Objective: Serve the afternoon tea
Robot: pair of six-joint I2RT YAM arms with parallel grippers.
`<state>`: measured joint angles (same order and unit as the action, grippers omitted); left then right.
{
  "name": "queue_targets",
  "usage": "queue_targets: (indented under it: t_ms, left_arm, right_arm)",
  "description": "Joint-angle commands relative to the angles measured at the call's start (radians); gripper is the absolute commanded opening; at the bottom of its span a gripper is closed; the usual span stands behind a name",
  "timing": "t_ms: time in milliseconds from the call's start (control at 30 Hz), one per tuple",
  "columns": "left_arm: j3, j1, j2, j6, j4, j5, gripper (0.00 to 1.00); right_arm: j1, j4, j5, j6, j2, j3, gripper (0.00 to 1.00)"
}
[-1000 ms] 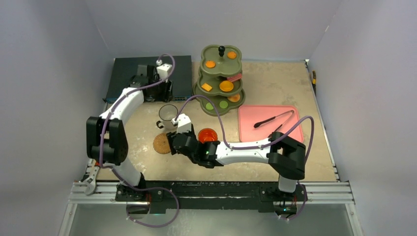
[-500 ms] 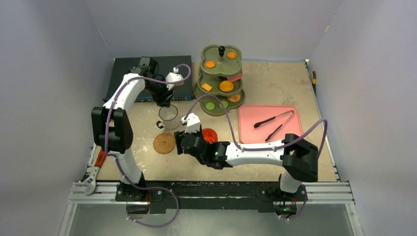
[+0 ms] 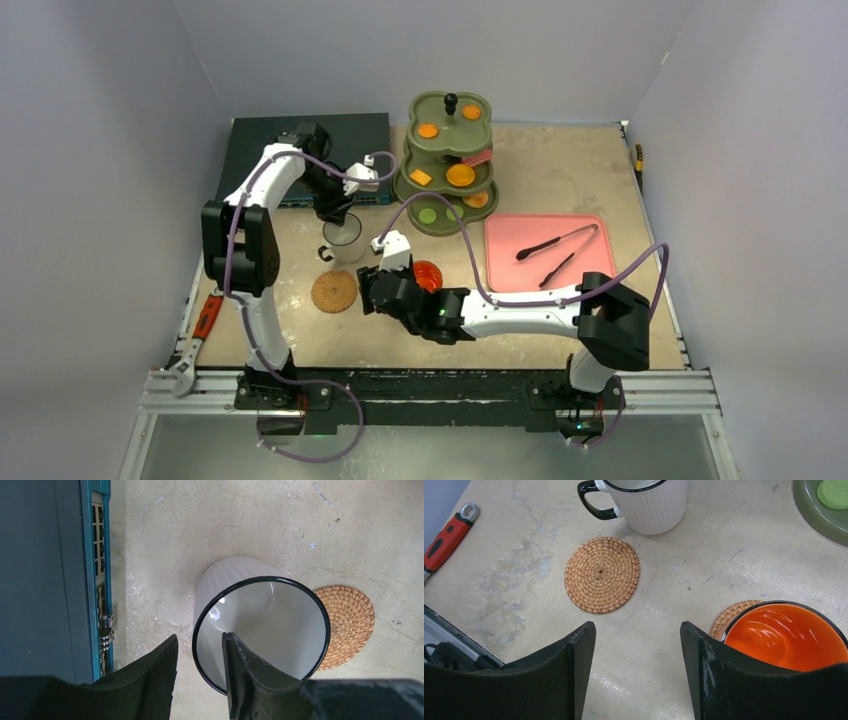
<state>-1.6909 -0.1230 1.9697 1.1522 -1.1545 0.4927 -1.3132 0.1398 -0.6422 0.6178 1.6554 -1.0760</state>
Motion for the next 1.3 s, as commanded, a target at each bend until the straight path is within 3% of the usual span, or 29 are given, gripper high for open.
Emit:
queue_targets:
  t_ms: [0, 167, 333, 500, 667, 833, 1033, 1133, 1200, 1267]
  left_arm:
    - [-0.033, -0.005, 0.011, 0.025, 0.017, 0.035, 0.32]
    - [0.042, -0.004, -0.034, -0.230, 0.184, 0.029, 0.00]
    - [0.234, -0.006, -0.188, -0.462, 0.379, -0.004, 0.00]
    - [0.405, -0.005, -0.317, -0.736, 0.560, -0.191, 0.00]
    - [0.493, -0.002, -0.367, -0.952, 0.635, -0.362, 0.00]
    - [0.513, 0.008, -0.387, -1.119, 0.668, -0.371, 0.01]
    - [0.519, 0.008, -0.433, -1.145, 0.618, -0.337, 0.43]
    - [0.507, 0.019, -0.468, -1.145, 0.580, -0.330, 0.59]
    - [0.490, 0.029, -0.491, -1.145, 0.550, -0.330, 0.76]
    - [0.467, 0.051, -0.515, -1.145, 0.530, -0.327, 0.83]
  right_arm:
    - [0.005, -0.008, -0.039, 0.022, -0.037, 0.011, 0.65]
    - [0.008, -0.006, -0.049, 0.019, -0.031, 0.010, 0.64]
    - [0.025, -0.006, -0.044, 0.009, -0.023, 0.000, 0.63]
    - [0.048, 0.020, -0.012, -0.045, 0.016, -0.037, 0.64]
    - [0.064, 0.026, 0.031, -0.128, 0.104, -0.129, 0.67]
    - [0.076, 0.016, 0.068, -0.173, 0.211, -0.221, 0.68]
    - [0.119, 0.032, 0.085, -0.218, 0.276, -0.273, 0.68]
    - [0.145, 0.043, 0.114, -0.256, 0.310, -0.299, 0.68]
    - [0.157, 0.046, 0.146, -0.279, 0.339, -0.326, 0.67]
    - [0.162, 0.052, 0.170, -0.315, 0.362, -0.353, 0.67]
